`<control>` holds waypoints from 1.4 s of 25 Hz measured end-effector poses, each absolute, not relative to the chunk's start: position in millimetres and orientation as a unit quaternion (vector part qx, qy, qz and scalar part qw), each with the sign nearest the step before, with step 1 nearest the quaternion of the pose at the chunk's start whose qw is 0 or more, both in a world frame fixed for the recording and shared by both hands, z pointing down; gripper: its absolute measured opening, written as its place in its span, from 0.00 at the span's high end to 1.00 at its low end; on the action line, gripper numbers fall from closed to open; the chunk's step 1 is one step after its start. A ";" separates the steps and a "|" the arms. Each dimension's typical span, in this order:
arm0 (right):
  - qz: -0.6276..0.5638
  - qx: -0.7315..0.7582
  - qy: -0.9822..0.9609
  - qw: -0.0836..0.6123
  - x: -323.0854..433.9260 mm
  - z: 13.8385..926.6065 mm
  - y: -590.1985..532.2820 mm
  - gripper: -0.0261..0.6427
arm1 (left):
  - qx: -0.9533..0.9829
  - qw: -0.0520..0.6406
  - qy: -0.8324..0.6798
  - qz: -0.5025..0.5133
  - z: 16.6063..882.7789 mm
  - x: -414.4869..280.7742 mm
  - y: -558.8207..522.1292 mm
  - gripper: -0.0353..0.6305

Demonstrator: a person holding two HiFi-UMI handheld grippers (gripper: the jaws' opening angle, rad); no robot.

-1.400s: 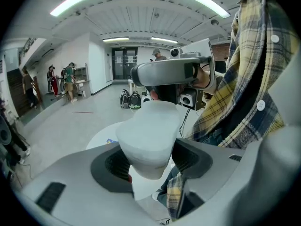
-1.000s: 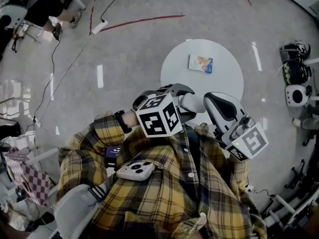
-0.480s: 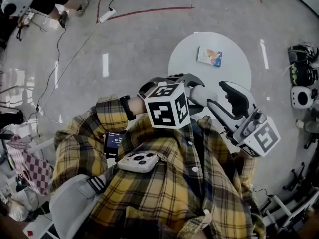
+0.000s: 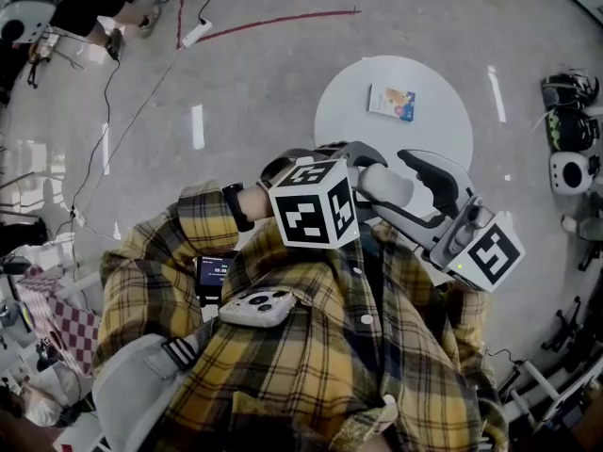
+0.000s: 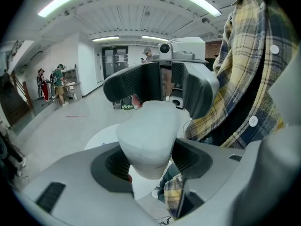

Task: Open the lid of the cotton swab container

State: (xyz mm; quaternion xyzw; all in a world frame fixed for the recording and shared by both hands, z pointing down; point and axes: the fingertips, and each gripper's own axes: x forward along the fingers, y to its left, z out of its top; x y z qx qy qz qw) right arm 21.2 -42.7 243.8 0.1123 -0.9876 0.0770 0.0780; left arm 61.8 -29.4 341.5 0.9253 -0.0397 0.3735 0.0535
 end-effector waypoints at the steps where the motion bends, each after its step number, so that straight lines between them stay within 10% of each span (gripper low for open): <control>1: 0.076 0.108 -0.988 0.082 19.5 245.5 -40.3 0.55 | 0.925 0.053 -0.038 0.373 340.6 62.0 -27.8 0.54; 35: 0.081 0.129 -0.979 0.135 24.5 283.2 -3.4 0.64 | 0.921 0.066 -0.020 0.383 343.6 67.0 7.3 0.54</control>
